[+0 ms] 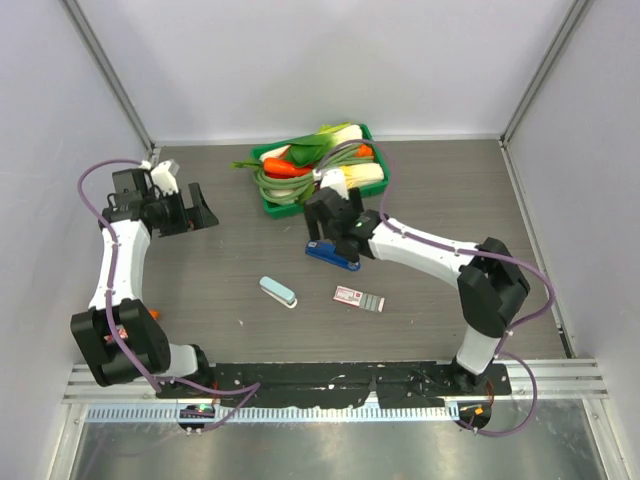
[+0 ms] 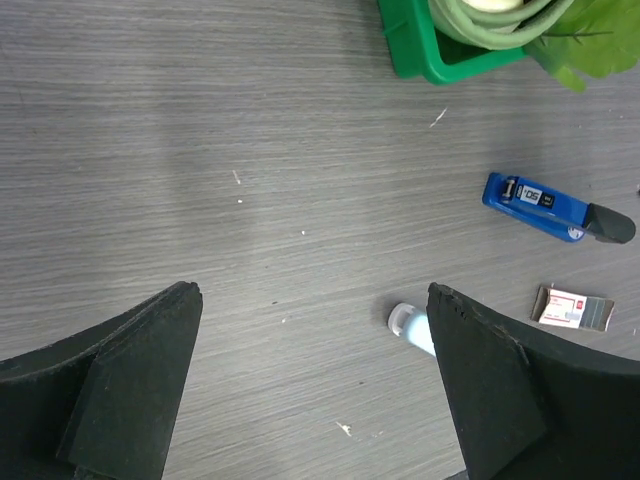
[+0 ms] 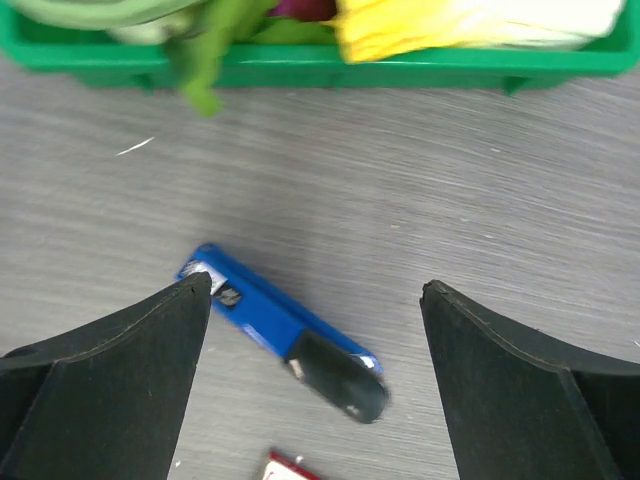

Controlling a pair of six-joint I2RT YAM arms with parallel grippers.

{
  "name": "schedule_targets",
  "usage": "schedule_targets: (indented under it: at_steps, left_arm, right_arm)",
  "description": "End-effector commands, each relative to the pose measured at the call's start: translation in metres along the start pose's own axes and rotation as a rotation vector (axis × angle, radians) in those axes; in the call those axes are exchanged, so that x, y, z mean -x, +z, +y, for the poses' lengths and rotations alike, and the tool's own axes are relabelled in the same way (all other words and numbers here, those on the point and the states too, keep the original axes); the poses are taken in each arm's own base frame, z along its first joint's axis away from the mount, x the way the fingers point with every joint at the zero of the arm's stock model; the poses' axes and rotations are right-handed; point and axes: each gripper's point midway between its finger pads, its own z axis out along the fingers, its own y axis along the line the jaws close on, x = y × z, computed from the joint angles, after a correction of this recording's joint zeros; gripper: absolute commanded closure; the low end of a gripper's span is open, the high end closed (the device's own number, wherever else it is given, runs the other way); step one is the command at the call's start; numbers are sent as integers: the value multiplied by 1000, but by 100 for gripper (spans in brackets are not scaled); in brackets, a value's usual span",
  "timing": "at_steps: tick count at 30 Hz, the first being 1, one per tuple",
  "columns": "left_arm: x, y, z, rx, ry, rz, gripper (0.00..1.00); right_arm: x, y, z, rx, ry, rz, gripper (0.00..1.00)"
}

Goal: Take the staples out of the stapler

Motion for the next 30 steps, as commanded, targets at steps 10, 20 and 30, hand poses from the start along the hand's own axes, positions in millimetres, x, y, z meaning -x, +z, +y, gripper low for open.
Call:
schedule_targets:
  at_steps: [10,20,30]
  left_arm:
    - [-13,-6,-6,-28,20,38,0]
    - [-25,-8,-12,-49,10,31,0]
    - [-34,-12,-16,-66,17,49,0]
  right_arm:
    - [-20,-52,163,692,-251,66,9]
    - [-73,-57,189,807,-362,146,9]
    - [-109,-50,193,683,-532,178,17]
